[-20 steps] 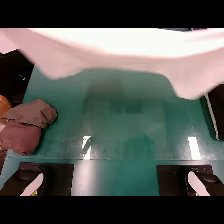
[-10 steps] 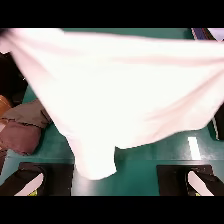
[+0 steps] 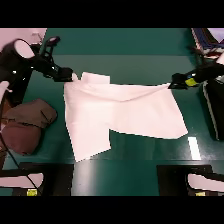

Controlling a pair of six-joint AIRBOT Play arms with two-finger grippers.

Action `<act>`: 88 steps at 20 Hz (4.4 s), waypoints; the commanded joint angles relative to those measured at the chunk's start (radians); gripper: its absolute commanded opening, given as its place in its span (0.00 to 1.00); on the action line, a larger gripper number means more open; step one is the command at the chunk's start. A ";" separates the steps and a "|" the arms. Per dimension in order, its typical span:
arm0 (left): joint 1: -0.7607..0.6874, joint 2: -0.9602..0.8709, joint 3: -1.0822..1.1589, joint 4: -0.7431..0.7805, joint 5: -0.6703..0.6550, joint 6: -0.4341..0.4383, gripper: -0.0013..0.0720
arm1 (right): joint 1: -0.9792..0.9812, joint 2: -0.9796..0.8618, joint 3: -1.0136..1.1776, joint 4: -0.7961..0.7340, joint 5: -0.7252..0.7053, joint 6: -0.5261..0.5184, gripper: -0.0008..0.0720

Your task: Fold the shirts.

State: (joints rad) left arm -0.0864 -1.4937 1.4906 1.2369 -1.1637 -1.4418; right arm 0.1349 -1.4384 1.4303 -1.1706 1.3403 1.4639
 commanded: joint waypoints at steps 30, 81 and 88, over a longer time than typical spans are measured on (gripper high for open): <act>0.019 0.450 -0.919 -0.171 0.262 -0.080 0.18 | -0.225 0.369 -0.358 0.181 -0.004 -0.123 0.58; 0.018 0.663 0.358 0.095 -0.079 -0.147 0.05 | -0.379 0.488 0.557 0.033 0.235 0.003 0.03; 0.019 0.246 -0.013 0.079 -0.049 -0.122 0.05 | -0.219 0.143 0.187 -0.086 0.241 0.028 0.03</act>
State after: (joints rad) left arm -0.0689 -1.0901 1.5986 1.3228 -1.2259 -1.5726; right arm -0.1493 -1.1545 1.7390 -1.1870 1.5761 1.4811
